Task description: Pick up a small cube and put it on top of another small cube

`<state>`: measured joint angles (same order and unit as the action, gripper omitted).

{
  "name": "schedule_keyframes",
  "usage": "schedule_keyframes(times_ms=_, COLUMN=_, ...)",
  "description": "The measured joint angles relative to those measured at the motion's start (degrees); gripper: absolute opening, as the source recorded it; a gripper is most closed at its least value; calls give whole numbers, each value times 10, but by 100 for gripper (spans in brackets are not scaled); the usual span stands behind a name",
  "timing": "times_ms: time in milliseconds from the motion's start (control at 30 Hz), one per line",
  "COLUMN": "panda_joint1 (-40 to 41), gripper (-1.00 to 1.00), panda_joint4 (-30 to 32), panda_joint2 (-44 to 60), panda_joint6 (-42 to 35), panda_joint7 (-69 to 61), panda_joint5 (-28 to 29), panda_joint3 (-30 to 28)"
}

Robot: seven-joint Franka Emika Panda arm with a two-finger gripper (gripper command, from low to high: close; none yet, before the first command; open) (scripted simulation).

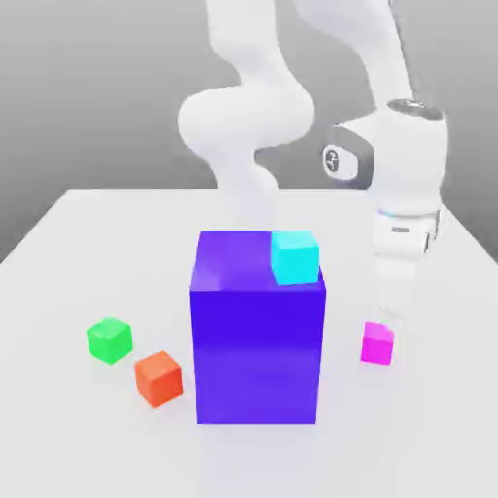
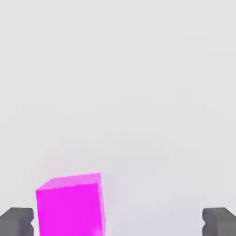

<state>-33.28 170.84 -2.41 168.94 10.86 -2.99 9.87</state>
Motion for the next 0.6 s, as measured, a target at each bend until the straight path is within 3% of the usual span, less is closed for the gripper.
schedule_keyframes(times_ms=133, panda_joint1=-26, gripper=0, panda_joint4=-11, panda_joint2=83, panda_joint6=67, panda_joint7=32, panda_joint5=52, panda_joint3=-40)
schedule_keyframes(times_ms=233, panda_joint1=-74, gripper=0, panda_joint4=-21, panda_joint2=144, panda_joint6=118, panda_joint7=36, panda_joint5=56, panda_joint3=-87)
schedule_keyframes(times_ms=267, panda_joint1=-83, gripper=-100, panda_joint4=-24, panda_joint2=159, panda_joint6=130, panda_joint7=36, panda_joint5=56, panda_joint3=-95)
schedule_keyframes(times_ms=467, panda_joint1=-87, gripper=-100, panda_joint4=-25, panda_joint2=166, panda_joint6=135, panda_joint7=38, panda_joint5=57, panda_joint3=-100)
schedule_keyframes(times_ms=600, panda_joint1=-55, gripper=-100, panda_joint4=-15, panda_joint2=110, panda_joint6=89, panda_joint7=31, panda_joint5=50, panda_joint3=-67)
